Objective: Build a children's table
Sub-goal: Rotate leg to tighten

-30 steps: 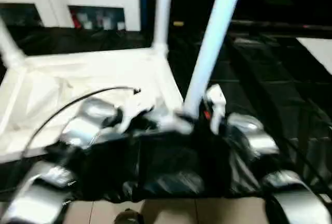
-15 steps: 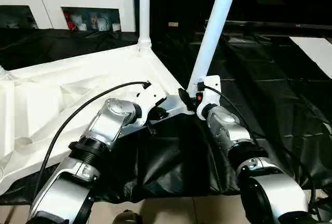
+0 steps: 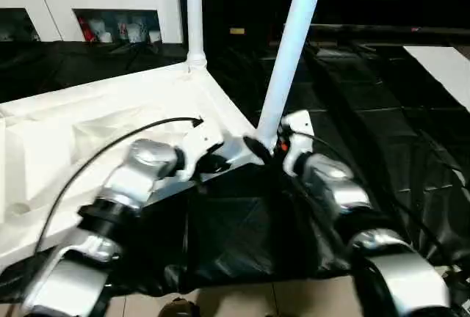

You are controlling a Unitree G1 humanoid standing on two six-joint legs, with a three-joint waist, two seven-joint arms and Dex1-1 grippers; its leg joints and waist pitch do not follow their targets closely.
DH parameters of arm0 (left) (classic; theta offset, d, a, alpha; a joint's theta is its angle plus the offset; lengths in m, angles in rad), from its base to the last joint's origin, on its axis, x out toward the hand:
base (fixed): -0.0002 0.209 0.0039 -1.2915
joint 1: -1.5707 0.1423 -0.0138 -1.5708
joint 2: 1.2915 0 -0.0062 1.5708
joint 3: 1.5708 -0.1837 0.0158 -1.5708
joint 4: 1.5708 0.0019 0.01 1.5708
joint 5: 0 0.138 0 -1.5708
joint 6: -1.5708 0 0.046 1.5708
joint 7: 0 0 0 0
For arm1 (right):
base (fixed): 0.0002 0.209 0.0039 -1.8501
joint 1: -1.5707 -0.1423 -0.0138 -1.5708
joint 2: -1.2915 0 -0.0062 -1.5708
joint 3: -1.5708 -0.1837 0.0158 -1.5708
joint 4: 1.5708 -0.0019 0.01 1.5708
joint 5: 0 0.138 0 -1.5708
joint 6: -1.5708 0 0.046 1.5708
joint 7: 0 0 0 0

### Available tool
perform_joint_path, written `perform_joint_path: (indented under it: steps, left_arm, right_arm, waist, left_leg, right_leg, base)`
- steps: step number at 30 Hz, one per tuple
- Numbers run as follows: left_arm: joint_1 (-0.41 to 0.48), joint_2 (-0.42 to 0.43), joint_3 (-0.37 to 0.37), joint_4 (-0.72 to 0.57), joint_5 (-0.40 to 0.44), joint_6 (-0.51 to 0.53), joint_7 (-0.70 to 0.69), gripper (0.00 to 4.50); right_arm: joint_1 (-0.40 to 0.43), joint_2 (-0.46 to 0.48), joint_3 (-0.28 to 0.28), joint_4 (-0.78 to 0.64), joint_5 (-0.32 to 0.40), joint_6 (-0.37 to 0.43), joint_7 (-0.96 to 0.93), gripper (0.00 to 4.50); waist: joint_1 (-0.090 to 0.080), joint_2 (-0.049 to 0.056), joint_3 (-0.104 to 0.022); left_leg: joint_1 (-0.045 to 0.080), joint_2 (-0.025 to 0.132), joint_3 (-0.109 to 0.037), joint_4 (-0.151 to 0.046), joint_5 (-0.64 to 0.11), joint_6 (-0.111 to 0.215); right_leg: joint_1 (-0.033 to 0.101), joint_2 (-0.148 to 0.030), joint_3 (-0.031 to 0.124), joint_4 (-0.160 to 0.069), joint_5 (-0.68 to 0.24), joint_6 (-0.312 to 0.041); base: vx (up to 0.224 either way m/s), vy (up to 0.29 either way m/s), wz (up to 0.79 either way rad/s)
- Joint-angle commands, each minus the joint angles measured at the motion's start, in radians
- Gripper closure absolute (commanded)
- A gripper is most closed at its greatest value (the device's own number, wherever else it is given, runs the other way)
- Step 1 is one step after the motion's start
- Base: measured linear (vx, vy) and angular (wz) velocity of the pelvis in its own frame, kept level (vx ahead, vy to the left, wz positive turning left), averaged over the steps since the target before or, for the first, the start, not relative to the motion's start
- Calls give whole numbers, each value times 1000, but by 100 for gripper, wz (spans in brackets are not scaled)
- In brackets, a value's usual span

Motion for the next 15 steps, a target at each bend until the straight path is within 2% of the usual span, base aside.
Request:
perform_joint_path:
  steps: [1,2,4,5,6,7,8,10,11,13,15]
  left_arm:
    - [-13,-20,-32,-60,-37,-62,-71,450]
    - [-9,1,-37,-63,-45,-74,-120,450]
    - [-7,13,-36,-64,-52,-74,-145,450]
    - [-7,19,-36,-63,-55,-76,-159,450]
    - [-8,22,-35,-63,-57,-77,-166,450]
    - [-6,30,-35,-65,-63,-79,-184,450]
    - [-6,35,-36,-65,-66,-80,-198,450]
    - [-1,54,-36,-76,-83,-82,-242,450]
    - [0,57,-36,-77,-85,-82,-247,450]
    - [2,64,-35,-79,-90,-87,-266,450]
    - [4,72,-37,-78,-93,-85,-291,450]
  right_arm:
    - [19,22,74,-12,-33,7,110,76]
    - [39,-15,102,-50,-40,1,187,76]
    - [53,-38,120,-80,-40,1,232,76]
    - [61,-52,130,-98,-40,2,257,76]
    - [66,-59,134,-109,-39,3,271,76]
    - [74,-72,142,-129,-38,5,297,76]
    - [81,-84,149,-146,-36,7,318,76]
    - [102,-115,167,-201,-31,14,376,76]
    - [104,-119,169,-208,-30,16,384,76]
    - [115,-130,174,-237,-26,22,412,76]
    - [127,-141,178,-271,-14,34,445,108]
  waist:
    - [8,15,-78]
    - [10,15,-75]
    - [13,18,-72]
    - [18,17,-71]
    - [20,17,-70]
    - [21,17,-70]
    - [25,14,-69]
    - [29,12,-70]
    - [30,12,-70]
    - [31,9,-70]
    - [34,8,-71]
  left_leg:
    - [33,84,-37,-67,-236,27]
    - [36,84,-38,-69,-265,18]
    - [43,87,-37,-71,-304,3]
    - [44,88,-39,-74,-330,-10]
    - [47,90,-40,-76,-354,-25]
    - [46,90,-41,-78,-363,-31]
    - [48,90,-42,-80,-376,-39]
    - [50,89,-42,-79,-378,-42]
    - [45,89,-42,-81,-366,-38]
    - [48,89,-41,-78,-357,-32]
    - [45,88,-40,-76,-339,-25]
  right_leg:
    - [44,-93,55,-63,-73,-244]
    - [43,-91,53,-68,-116,-243]
    - [36,-92,55,-72,-167,-237]
    - [38,-94,55,-76,-210,-227]
    - [33,-94,57,-77,-235,-222]
    - [34,-95,57,-78,-244,-220]
    - [33,-96,57,-80,-266,-211]
    - [32,-96,58,-80,-266,-205]
    - [35,-97,58,-77,-259,-205]
    - [32,-98,60,-80,-256,-203]
    - [33,-100,60,-80,-251,-205]
  base:
    - [0,0,0]
    - [0,0,0]
    - [0,0,0]
    - [0,0,0]
    - [0,0,0]
    - [0,0,0]
    - [0,0,0]
    - [0,0,0]
    - [0,0,0]
    - [0,0,0]
    - [0,0,0]
